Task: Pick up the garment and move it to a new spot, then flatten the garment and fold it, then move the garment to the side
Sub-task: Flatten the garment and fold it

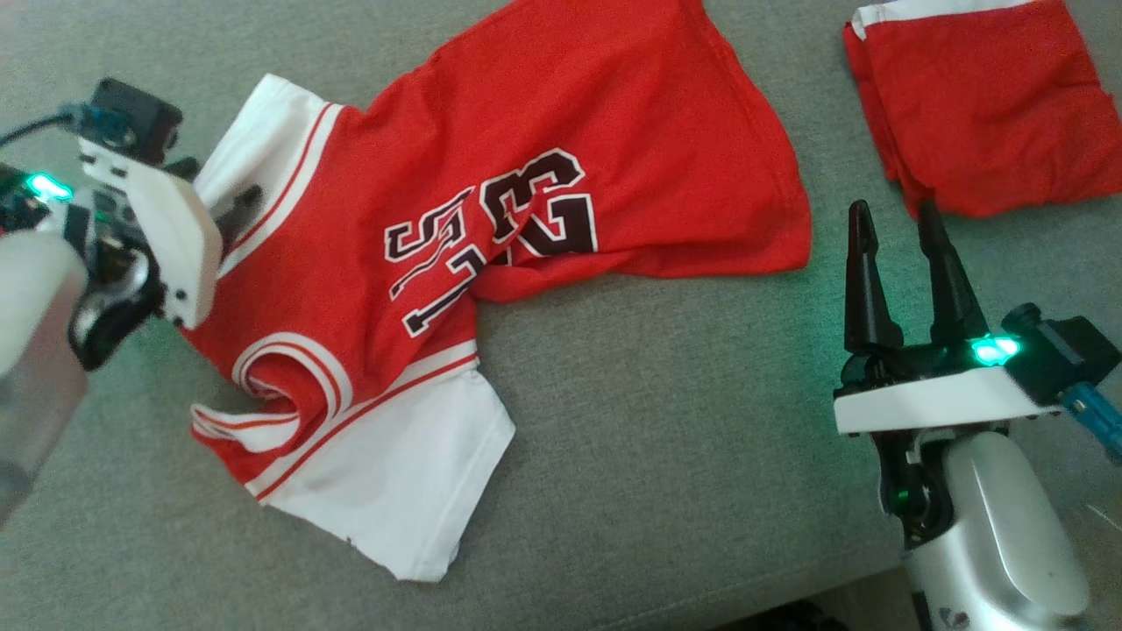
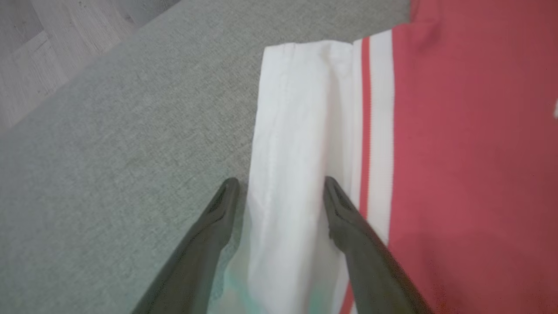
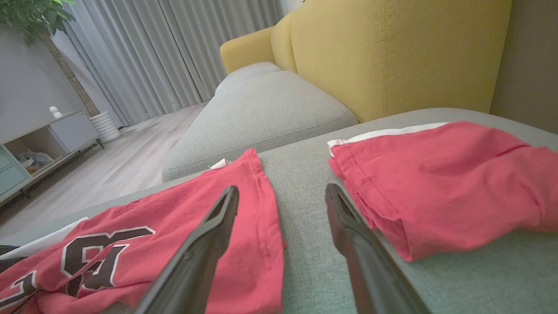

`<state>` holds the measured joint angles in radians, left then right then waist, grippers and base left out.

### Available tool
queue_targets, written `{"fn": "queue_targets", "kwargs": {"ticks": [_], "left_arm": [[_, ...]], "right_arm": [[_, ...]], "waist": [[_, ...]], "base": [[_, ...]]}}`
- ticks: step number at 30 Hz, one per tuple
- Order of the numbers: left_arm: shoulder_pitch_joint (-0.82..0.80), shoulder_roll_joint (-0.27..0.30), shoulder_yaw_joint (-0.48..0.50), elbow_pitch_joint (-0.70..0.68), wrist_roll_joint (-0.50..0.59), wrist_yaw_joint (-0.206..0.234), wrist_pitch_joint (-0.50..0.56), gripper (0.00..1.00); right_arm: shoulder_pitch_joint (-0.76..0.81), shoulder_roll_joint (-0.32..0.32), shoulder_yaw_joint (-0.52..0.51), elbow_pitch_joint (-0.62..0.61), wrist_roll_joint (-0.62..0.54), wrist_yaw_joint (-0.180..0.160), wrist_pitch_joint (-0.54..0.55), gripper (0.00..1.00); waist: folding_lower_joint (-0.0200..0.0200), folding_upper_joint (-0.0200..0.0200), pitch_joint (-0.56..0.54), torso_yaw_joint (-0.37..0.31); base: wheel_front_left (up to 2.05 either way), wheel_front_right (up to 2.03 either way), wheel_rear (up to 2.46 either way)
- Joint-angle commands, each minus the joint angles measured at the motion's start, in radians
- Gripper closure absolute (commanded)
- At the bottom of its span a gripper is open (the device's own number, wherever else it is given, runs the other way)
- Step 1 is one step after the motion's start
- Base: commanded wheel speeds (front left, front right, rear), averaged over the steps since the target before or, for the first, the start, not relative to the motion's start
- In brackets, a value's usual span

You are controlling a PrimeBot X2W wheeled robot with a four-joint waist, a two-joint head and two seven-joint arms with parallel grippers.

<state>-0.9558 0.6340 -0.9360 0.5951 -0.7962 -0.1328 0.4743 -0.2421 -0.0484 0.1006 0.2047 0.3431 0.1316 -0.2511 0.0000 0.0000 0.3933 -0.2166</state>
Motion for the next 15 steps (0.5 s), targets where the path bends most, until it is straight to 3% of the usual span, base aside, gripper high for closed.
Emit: {"fn": "queue_targets", "kwargs": {"ticks": [1, 3, 4, 9, 15], "left_arm": [[-0.046, 0.056, 0.019, 0.015, -0.007, 0.002, 0.019, 0.00], [-0.052, 0.057, 0.009, 0.025, -0.017, 0.002, 0.030, 0.04], [-0.060, 0.058, 0.002, 0.032, -0.025, 0.002, 0.033, 1.00], [-0.150, 0.066, 0.002, 0.088, 0.034, 0.005, -0.071, 1.00], [-0.276, 0.045, -0.002, 0.173, 0.150, 0.051, -0.239, 1.00]], "right_arm": [[-0.027, -0.002, 0.021, -0.036, 0.006, -0.001, -0.011, 0.00], [-0.029, -0.002, 0.022, -0.037, 0.007, -0.001, -0.011, 0.00], [-0.030, -0.002, 0.023, -0.039, 0.008, -0.001, -0.011, 0.00], [-0.038, -0.002, 0.029, -0.044, 0.013, -0.001, -0.011, 0.00], [-0.048, -0.002, 0.047, -0.041, 0.026, -0.001, -0.011, 0.00]], "waist": [[0.0000, 0.0000, 0.007, -0.006], [0.0000, 0.0000, 0.009, -0.009], [0.0000, 0.0000, 0.012, -0.011], [0.0000, 0.0000, 0.031, -0.024], [0.0000, 0.0000, 0.043, -0.052]], "base": [[0.00, 0.00, 0.00], [0.00, 0.00, 0.00], [0.00, 0.00, 0.00], [0.00, 0.00, 0.00], [0.00, 0.00, 0.00]]}}
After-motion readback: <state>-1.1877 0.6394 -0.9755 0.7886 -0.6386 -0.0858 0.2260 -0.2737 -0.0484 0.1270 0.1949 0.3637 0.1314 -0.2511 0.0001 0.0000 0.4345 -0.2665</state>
